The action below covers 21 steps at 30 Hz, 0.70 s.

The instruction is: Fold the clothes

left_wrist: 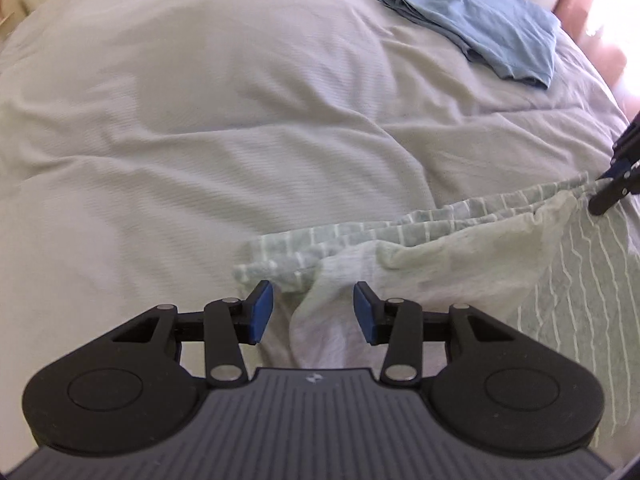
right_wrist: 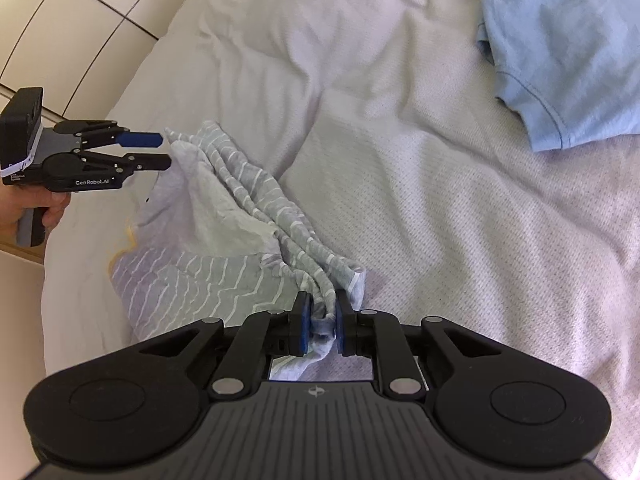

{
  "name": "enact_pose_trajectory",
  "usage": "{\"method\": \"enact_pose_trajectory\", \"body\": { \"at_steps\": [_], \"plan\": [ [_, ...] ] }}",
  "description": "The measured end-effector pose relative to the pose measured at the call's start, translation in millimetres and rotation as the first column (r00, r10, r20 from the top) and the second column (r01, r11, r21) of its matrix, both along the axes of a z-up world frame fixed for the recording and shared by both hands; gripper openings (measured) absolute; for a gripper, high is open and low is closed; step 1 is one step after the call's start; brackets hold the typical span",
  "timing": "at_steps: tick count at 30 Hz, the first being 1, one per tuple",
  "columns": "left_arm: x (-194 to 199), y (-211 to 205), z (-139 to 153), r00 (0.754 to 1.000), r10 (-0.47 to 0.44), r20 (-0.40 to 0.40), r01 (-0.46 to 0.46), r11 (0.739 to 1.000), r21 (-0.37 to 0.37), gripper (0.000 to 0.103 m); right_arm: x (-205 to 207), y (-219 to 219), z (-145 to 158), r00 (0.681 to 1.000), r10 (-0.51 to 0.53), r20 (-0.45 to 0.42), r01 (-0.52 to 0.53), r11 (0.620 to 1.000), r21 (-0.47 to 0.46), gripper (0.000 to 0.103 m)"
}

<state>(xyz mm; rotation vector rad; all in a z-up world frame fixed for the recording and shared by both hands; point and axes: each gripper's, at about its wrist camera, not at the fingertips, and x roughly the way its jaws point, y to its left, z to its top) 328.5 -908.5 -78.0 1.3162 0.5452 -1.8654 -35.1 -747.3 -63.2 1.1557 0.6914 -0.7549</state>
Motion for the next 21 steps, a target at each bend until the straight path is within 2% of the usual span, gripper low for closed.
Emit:
{"method": "enact_pose_trajectory", "body": {
  "at_steps": [1, 2, 3, 6, 11, 14, 18, 21],
  "plan": [
    [0.1, -1.1, -3.6, 1.000, 0.007, -0.013, -0.007, 1.000, 0.015, 0.037, 0.2, -0.7, -0.1, 1.000, -0.002, -0.001, 0.002, 1.000, 0.002, 0.017],
    [-0.6, -3.8, -8.1, 1.000, 0.016, -0.025, -0.016, 0.999, 0.033, 0.030, 0.3, -1.4, 0.2, 1.000, -0.006, -0.001, 0.006, 1.000, 0.002, 0.015],
    [-1.2, -7.5, -12.4, 0.999, 0.026, -0.034, -0.024, 0.998, 0.054, 0.017, 1.4, -2.0, 0.3, 1.000, -0.007, -0.003, 0.007, 1.000, 0.003, 0.009],
    [1.1, -13.5, -19.3, 0.998, 0.052, -0.046, -0.047, 0.995, 0.093, 0.007, 4.9, -2.5, 0.4, 1.000, -0.003, -0.010, 0.003, 1.000, -0.002, 0.006],
    [-2.1, -5.6, -3.7, 0.998, 0.050, -0.050, -0.049, 0.998, 0.025, 0.005, 4.3, -1.8, 15.2, 1.000, -0.026, 0.000, 0.026, 0.999, -0.046, 0.004],
    [2.0, -9.1, -14.1, 0.992, 0.102, -0.076, -0.099, 0.994, 0.045, 0.005, 2.8, 0.4, 16.6, 1.000, -0.028, -0.003, 0.028, 0.998, -0.060, 0.004],
    [-4.0, -6.9, -8.7, 0.990, 0.105, -0.090, -0.105, 0.994, 0.000, 0.003, -1.0, 0.7, 4.5, 0.999, -0.048, -0.011, 0.048, 0.998, -0.033, 0.003],
    [-3.8, -8.4, -16.5, 0.988, 0.129, -0.081, -0.129, 0.992, 0.014, 0.004, -2.5, 1.6, 10.8, 0.999, -0.044, -0.001, 0.044, 0.998, -0.052, 0.003]
  ]
}}
